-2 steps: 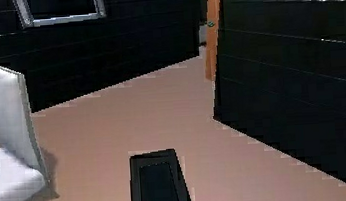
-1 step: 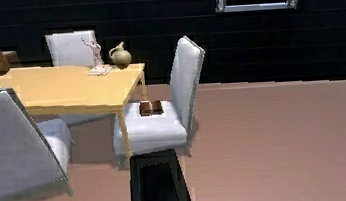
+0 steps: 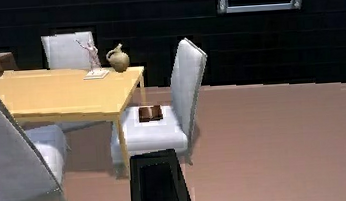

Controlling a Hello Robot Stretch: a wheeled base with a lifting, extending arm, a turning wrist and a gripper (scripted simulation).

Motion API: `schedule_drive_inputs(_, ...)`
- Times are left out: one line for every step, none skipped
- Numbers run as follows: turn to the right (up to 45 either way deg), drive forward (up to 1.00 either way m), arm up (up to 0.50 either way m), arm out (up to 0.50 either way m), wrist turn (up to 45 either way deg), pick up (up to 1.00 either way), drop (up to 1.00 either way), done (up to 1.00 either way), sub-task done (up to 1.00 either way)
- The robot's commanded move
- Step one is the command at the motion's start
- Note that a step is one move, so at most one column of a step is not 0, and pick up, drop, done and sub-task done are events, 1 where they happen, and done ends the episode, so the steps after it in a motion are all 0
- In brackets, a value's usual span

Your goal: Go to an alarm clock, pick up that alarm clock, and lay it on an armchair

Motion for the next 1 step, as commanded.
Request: schedule_drive_inputs(42.0,0.00,0.00,0.00,0.0,0.00,0.00,0.00,0.00)
